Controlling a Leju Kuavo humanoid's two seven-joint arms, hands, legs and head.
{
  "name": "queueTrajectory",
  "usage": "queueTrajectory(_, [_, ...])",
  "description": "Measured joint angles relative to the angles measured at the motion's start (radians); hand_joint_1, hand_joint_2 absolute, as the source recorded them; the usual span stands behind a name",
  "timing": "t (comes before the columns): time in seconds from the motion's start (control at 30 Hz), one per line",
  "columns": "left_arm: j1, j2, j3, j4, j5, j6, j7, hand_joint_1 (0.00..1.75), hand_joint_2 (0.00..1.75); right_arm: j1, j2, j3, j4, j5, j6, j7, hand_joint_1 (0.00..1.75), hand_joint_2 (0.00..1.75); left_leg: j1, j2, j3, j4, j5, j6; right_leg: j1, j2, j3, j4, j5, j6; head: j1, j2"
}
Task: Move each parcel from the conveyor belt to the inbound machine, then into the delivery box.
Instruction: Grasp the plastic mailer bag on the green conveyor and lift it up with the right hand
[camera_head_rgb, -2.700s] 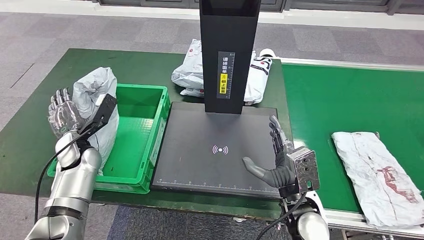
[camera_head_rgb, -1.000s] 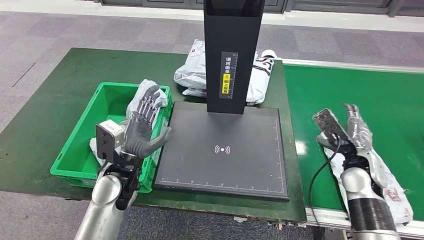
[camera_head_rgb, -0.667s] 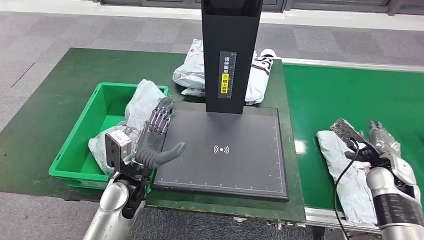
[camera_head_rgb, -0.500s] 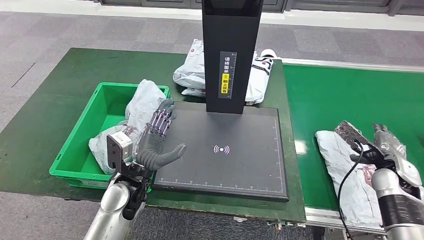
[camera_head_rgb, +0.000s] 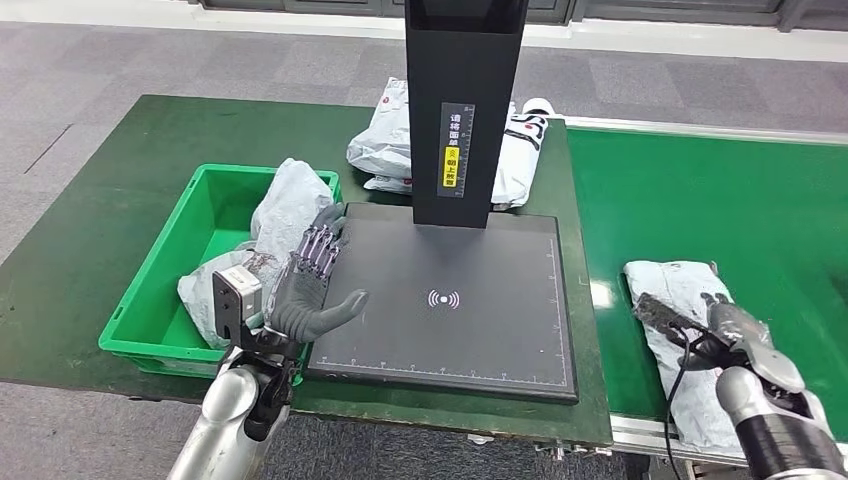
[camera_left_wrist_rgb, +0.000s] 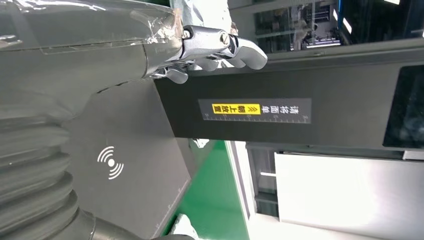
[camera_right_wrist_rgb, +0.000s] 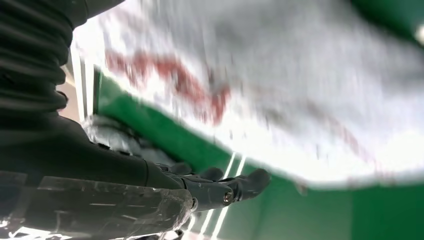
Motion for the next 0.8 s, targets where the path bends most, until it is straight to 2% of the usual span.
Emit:
queueTrajectory(0.23, [0.004, 0.001, 0.015, 0.008, -0.008, 0.008, -0.001, 0.0, 1.75, 0.073, 0.045, 0.004, -0.008, 0.002, -0.01, 0.029, 0.0, 1.75, 0.0, 0.0, 0.0, 0.0, 0.0, 0.0, 0.0, 0.0, 0.0, 0.0, 0.0, 0.0, 0.0, 0.0])
queueTrajectory(0.47, [0.017, -0.004, 0.043, 0.008, -0.036, 0.016, 0.017, 0.0, 1.75, 0.154, 0.125, 0.002, -0.04, 0.049, -0.03, 0.064, 0.0, 1.75, 0.002, 0.004, 0.004, 0.0, -0.002, -0.002, 0.002, 0.004, 0.002, -0.001, -0.001, -0.001, 0.0, 0.0])
queueTrajectory(0.67, [0.024, -0.012, 0.063, 0.008, -0.048, 0.026, 0.025, 0.0, 1.75, 0.192, 0.181, -0.039, -0.07, 0.109, -0.024, 0.084, 0.01, 1.75, 0.002, 0.006, 0.008, 0.0, -0.003, -0.001, 0.002, 0.005, 0.006, -0.001, -0.001, -0.001, 0.0, 0.0])
queueTrajectory(0.8, [0.034, -0.014, 0.069, 0.007, -0.049, 0.039, 0.026, 0.0, 1.75, 0.197, 0.207, -0.073, -0.086, 0.163, -0.01, 0.093, 0.38, 1.75, 0.002, 0.006, 0.009, 0.0, -0.003, -0.001, 0.003, 0.005, 0.007, -0.001, -0.001, -0.001, 0.0, 0.0])
